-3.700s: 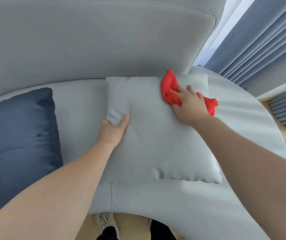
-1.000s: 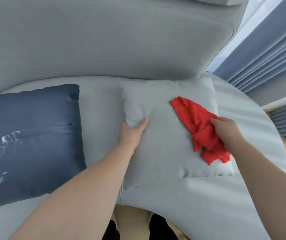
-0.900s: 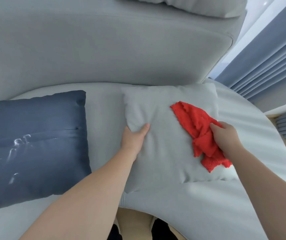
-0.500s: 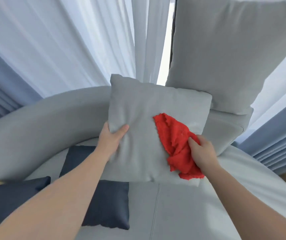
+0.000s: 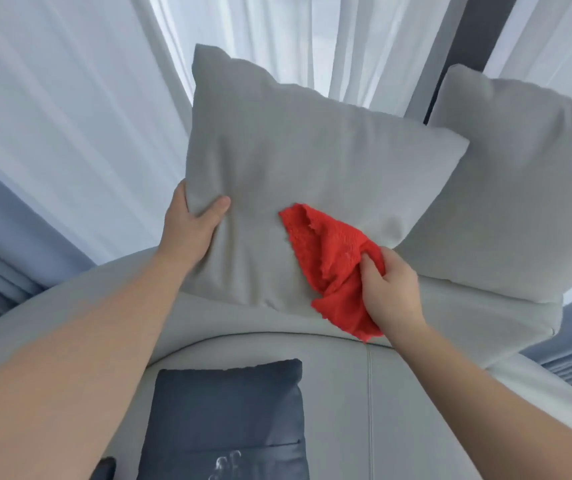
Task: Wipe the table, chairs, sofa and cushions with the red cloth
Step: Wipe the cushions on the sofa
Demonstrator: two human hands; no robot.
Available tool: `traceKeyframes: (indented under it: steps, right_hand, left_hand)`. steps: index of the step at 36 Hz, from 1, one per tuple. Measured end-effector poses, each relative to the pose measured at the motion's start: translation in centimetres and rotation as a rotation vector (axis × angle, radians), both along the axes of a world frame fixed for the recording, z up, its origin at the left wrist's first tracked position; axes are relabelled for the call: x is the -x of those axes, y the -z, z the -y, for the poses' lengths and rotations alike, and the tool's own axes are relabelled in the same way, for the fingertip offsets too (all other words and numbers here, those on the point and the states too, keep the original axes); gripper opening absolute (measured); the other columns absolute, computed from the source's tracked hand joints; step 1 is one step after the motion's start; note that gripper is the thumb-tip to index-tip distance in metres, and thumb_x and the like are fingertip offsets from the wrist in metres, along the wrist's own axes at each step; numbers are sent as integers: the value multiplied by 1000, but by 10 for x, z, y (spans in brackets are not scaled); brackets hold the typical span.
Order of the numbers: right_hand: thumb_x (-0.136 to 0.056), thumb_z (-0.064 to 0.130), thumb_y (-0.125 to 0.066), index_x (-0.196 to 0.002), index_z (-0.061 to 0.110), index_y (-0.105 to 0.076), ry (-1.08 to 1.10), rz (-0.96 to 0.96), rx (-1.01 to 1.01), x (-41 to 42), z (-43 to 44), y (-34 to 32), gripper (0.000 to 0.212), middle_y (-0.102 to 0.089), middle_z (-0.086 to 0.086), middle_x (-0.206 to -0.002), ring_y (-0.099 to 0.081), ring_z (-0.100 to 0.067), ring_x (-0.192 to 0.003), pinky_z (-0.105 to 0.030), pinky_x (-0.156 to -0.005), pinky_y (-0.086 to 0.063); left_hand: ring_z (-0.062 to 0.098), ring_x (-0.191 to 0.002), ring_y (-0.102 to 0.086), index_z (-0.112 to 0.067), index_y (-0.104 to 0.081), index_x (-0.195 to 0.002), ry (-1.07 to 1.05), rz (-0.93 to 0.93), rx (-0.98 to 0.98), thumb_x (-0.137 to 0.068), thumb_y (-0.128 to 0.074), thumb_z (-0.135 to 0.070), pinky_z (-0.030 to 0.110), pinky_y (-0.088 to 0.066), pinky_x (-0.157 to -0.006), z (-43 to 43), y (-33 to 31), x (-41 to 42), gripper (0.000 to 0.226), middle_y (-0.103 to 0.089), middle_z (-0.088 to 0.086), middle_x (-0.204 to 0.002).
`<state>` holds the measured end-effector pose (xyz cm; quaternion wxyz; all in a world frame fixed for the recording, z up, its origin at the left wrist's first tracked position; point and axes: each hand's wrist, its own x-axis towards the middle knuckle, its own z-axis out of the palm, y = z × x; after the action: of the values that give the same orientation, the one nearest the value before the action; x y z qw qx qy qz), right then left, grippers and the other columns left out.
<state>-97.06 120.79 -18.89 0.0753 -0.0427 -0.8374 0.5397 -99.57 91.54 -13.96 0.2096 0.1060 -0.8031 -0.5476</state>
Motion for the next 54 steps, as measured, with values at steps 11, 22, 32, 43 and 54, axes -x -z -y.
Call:
traceKeyframes:
  steps: [11, 22, 32, 43, 54]
  right_hand:
    - [-97, 26, -45, -116, 14, -62, -59, 71, -300, 137, 8, 10, 28, -64, -11, -114, -57, -28, -108, -28, -83, -38]
    - [-96, 31, -44, -119, 21, -60, 13, -36, -356, 125, -4, 35, 29, -33, -1, -154, -43, -17, -127, -21, -98, -32]
    - [-94, 19, -48, -112, 25, -60, -196, -43, -154, 25, 34, 119, 23, -60, 16, -84, -55, 2, -78, -18, -74, -43]
    - [-94, 13, -46, -120, 27, -62, -518, 326, -277, -80, 93, 240, 34, -66, 5, -113, -57, -16, -104, -17, -83, -36]
    - [-92, 20, -49, -104, 38, -60, -209, 385, -197, -142, 64, 270, 24, -58, 30, -81, -58, 5, -78, -10, -65, -40]
  left_hand:
    - [6, -105, -60, -26, -48, -129, 121, 188, -49, -87, -62, -37, 29, -49, -93, 13, 63, 99, 46, -61, -10, -118]
    - [-4, -122, -44, -25, -27, -144, 72, 291, -10, -89, -60, -35, 11, -41, -70, 16, 96, 76, 65, -46, -13, -134]
    - [21, -123, -49, -15, -51, -131, -55, 590, 319, -94, -54, -25, 29, -35, -102, 43, 206, -84, 38, -53, 6, -134]
    - [19, -146, -2, -30, -9, -150, 155, 991, 806, -77, -37, -78, 55, -12, -112, 60, 305, -219, 91, -9, -5, -159]
    - [23, -117, -50, -26, -28, -144, 315, 1150, 964, -55, -26, -97, 40, -39, -88, 48, 348, -156, 113, -54, -2, -126]
